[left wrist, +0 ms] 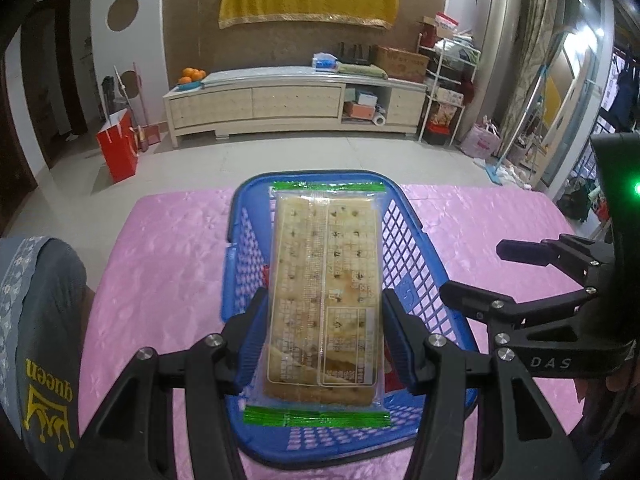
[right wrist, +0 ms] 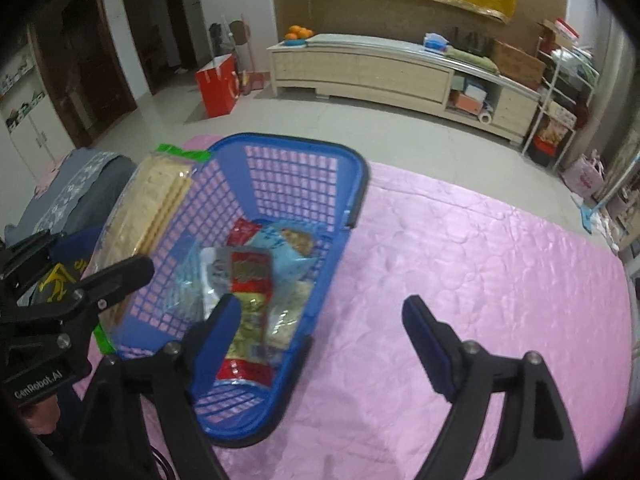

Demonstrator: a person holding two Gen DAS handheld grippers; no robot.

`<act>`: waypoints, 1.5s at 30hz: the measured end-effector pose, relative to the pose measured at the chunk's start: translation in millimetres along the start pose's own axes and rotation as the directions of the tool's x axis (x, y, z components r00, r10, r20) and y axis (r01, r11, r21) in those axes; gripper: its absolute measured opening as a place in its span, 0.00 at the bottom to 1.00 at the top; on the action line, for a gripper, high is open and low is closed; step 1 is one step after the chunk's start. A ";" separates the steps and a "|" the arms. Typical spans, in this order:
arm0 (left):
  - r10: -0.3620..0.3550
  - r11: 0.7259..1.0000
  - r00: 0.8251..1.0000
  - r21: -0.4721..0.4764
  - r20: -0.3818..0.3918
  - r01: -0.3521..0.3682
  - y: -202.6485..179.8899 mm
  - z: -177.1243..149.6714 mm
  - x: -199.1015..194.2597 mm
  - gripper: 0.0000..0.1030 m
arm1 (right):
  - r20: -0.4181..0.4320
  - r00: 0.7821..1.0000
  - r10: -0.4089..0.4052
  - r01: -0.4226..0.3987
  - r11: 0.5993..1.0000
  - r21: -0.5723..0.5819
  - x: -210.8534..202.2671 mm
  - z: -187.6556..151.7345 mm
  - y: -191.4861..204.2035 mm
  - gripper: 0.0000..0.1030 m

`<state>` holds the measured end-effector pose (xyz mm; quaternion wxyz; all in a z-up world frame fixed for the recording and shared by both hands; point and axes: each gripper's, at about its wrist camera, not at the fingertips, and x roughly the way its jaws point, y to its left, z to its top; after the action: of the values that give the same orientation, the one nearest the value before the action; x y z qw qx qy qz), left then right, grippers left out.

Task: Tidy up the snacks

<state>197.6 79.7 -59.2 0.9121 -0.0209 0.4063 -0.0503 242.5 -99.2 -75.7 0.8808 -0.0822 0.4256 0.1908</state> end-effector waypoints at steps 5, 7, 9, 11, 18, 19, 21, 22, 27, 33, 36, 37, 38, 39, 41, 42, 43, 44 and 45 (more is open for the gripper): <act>-0.018 1.000 0.999 0.009 -0.039 0.018 -4.0 9.4 23.6 0.51 | -0.004 1.000 -0.025 0.025 1.000 0.001 13.6 2.0 -13.1 0.84; -0.018 1.000 0.998 0.016 -0.056 0.019 -6.9 12.0 32.7 0.51 | -0.004 1.000 -0.019 0.020 1.000 0.007 18.8 4.2 -18.9 0.84; -0.020 1.000 0.997 0.021 -0.073 0.021 -11.1 14.8 39.7 0.51 | -0.004 1.000 -0.018 0.018 1.000 0.012 22.9 5.6 -23.6 0.84; -0.021 0.999 0.996 0.022 -0.086 0.023 -14.0 17.2 46.5 0.51 | -0.002 1.000 -0.024 0.024 1.000 0.008 26.4 6.4 -27.5 0.84; -0.037 0.999 0.989 0.019 -0.144 0.041 -15.9 22.8 70.0 0.62 | 0.007 1.000 -0.007 0.007 1.000 0.028 28.8 5.8 -39.9 0.84; -0.038 0.999 0.989 0.019 -0.142 0.041 -16.1 22.1 69.7 0.65 | 0.003 1.000 -0.006 0.006 1.000 0.026 28.2 5.6 -40.7 0.84; -0.042 0.999 0.990 0.023 -0.135 0.046 -17.5 22.8 66.5 0.68 | -0.003 1.000 -0.012 0.012 1.000 0.017 27.0 5.8 -40.3 0.84; -0.046 0.998 0.991 0.032 -0.129 0.051 -18.8 21.6 62.8 0.71 | -0.004 1.000 -0.014 0.014 1.000 0.015 25.7 5.6 -40.3 0.84; -0.031 0.997 0.995 0.063 -0.092 0.037 -23.0 15.9 41.8 0.72 | 0.004 1.000 0.000 0.000 1.000 0.025 15.2 3.5 -39.1 0.84; -0.027 0.998 0.998 0.062 -0.049 0.030 -22.5 8.1 10.5 0.72 | 0.022 1.000 0.010 -0.011 1.000 0.022 -2.6 -0.5 -31.7 0.84; -0.020 0.997 0.999 0.068 -0.030 0.022 -22.5 3.4 -3.9 0.72 | 0.035 0.999 0.014 -0.014 1.000 0.011 -13.4 -1.9 -25.2 0.84; -0.027 0.997 0.999 0.068 -0.026 0.028 -23.9 2.1 -8.0 0.72 | 0.042 0.999 0.014 -0.014 1.000 0.008 -17.9 -2.7 -23.0 0.84; -0.031 0.997 0.999 0.067 -0.020 0.032 -24.4 -0.8 -14.3 0.72 | 0.046 0.999 0.015 -0.015 1.000 0.007 -21.4 -2.8 -21.5 0.84; -0.030 0.997 0.999 0.067 -0.015 0.031 -23.6 -2.2 -18.0 0.72 | 0.048 0.999 0.015 -0.016 1.000 0.006 -24.0 -2.9 -19.8 0.84; -0.027 0.997 1.000 0.068 -0.004 0.027 -25.3 -4.8 -24.6 0.72 | 0.060 0.998 0.014 -0.014 1.000 0.001 -31.6 -4.7 -16.0 0.84; -0.032 0.997 0.999 0.070 0.001 0.032 -26.0 -7.5 -29.3 0.72 | 0.066 0.998 0.014 -0.014 1.000 -0.002 -35.4 -5.9 -13.4 0.84; -0.037 0.997 0.999 0.070 0.005 0.036 -26.4 -10.1 -33.4 0.72 | 0.073 0.997 0.012 -0.012 1.000 -0.005 -39.9 -7.7 -11.3 0.84; -0.037 0.997 0.999 0.068 0.011 0.036 -26.2 -12.1 -36.5 0.72 | 0.078 0.997 0.012 -0.012 1.000 -0.008 -44.1 -9.7 -9.3 0.84; -0.034 0.997 0.999 0.065 0.018 0.033 -24.6 -14.3 -39.6 0.72 | 0.081 0.997 0.013 -0.012 1.000 -0.009 -46.6 -11.0 -8.3 0.84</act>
<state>158.8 59.6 -37.5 0.9151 0.0012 0.3955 -0.0784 211.6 -122.6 -46.3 0.8958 -0.0756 0.3889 0.2012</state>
